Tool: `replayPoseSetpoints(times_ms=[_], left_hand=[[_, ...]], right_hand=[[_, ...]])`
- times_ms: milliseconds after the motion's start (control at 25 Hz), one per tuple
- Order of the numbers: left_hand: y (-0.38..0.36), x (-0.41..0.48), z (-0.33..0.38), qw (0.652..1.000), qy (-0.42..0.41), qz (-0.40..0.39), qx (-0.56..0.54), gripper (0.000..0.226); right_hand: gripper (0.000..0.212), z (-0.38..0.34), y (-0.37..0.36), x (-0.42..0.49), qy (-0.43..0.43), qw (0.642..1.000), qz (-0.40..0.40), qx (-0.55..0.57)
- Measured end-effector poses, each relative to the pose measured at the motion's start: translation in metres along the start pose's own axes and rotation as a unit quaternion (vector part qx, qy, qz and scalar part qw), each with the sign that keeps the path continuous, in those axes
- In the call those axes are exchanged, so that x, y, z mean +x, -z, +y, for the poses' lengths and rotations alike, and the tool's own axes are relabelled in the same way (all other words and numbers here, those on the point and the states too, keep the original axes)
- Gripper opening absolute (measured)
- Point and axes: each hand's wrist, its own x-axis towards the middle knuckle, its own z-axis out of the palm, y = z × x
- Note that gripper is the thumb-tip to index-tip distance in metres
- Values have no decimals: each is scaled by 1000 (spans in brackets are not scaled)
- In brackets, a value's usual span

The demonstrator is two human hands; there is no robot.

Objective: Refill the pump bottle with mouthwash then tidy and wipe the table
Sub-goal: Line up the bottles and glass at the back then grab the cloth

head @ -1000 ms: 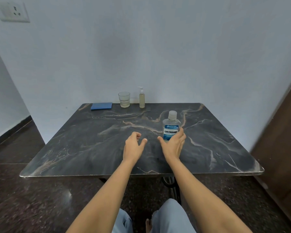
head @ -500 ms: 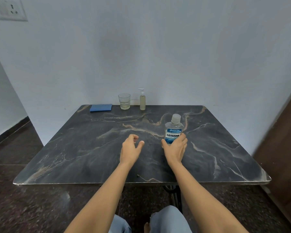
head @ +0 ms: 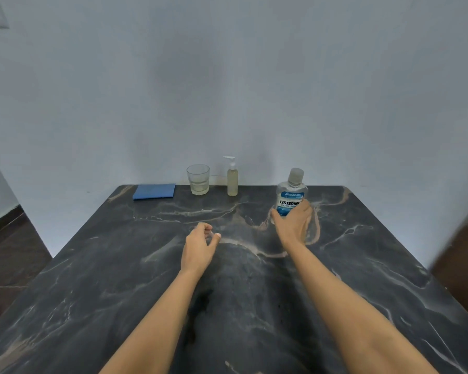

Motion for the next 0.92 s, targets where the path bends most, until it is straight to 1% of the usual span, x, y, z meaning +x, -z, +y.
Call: replayPoseSetpoints(times_ms=[200,400,520,600,720,920], left_hand=[[-17,85,-24,1000,-13,6,10,26],[-35,134,-42,999,-30,8,27,29],[-43,142,-55,998,-43,12,39,31],[-44,140,-58,998,-48,25,24,28],[-44,139,-58,998,-46,38,-2,25],[-43,138,-57,998,-46,35,-5,24]], right_hand=[[77,3,-73,74,18,1000,-15,-8],[73,3,-123,123,37,999,-22,1],[72,14,-142,141,51,998,-25,-16],[72,20,-149,147,54,998,-24,-15],[70,23,-154,152,52,998,-18,-20],[71,29,-156,151,39,998,-38,-35]])
